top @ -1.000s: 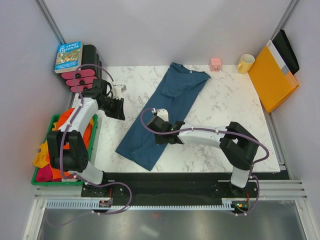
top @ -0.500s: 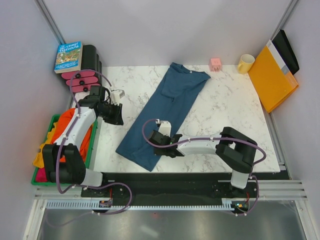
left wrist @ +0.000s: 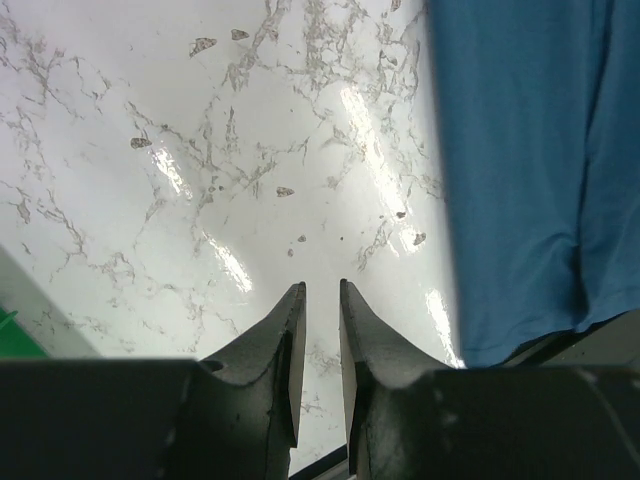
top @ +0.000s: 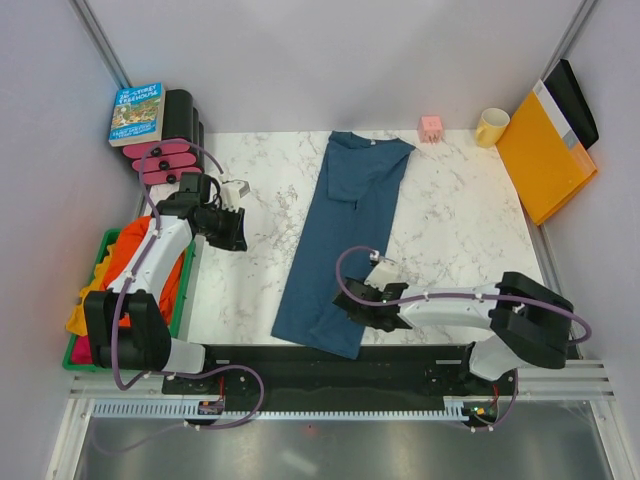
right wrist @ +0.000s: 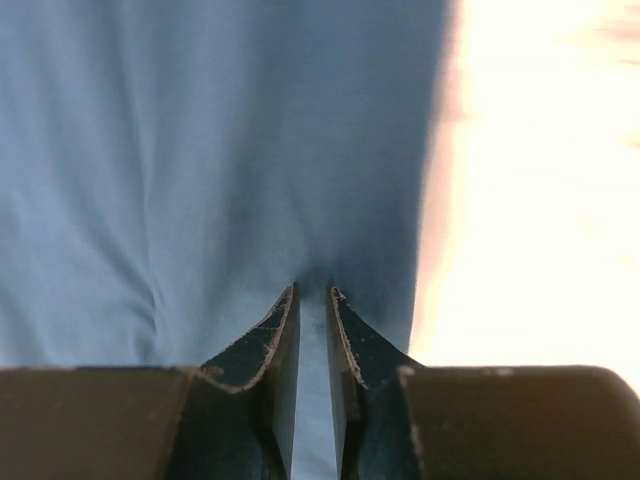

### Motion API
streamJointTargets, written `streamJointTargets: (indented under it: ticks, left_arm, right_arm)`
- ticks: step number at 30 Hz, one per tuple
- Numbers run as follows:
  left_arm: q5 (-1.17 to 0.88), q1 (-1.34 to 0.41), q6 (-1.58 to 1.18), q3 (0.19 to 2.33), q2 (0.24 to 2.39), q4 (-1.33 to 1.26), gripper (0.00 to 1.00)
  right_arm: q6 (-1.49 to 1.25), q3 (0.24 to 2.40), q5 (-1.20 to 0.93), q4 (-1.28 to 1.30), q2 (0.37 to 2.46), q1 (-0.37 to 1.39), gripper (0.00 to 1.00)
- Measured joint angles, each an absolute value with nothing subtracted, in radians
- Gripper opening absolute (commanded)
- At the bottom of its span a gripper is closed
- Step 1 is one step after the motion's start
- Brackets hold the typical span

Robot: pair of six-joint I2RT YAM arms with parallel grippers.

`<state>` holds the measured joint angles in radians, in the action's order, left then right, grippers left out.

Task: Fold and stack the t-shirts
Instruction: Rotate the tshirt 90 degrees

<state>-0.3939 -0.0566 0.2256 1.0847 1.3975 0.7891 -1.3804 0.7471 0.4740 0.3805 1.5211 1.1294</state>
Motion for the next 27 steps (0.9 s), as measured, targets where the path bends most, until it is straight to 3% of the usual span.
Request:
streamJointTargets:
  ticks: [7, 12, 17, 22, 27]
  left_arm:
    - [-0.394, -0.057, 0.225, 1.083, 1.400, 0.782, 0.26]
    - [-0.400, -0.057, 0.225, 1.083, 1.411, 0.775, 0.29]
    - [-0.440, -0.057, 0.213, 1.090, 1.428, 0.765, 0.29]
    - [-0.451, -0.082, 0.193, 1.184, 1.556, 0.759, 0.28]
    - [-0.421, -0.129, 0.176, 1.298, 1.683, 0.760, 0.26]
  right_arm:
    - [-1.631, 0.626, 0.607, 0.711, 1.252, 1.127, 0.34]
    - [-1.537, 0.671, 0.699, 0.748, 1.184, 1.126, 0.42]
    - [-1.300, 0.915, 0.776, 0.724, 1.317, 1.071, 0.40]
    - [-1.014, 1.163, 0.697, 0.636, 1.559, 0.751, 0.39]
    - [-0.789, 1.519, 0.616, 0.656, 1.844, 0.556, 0.36]
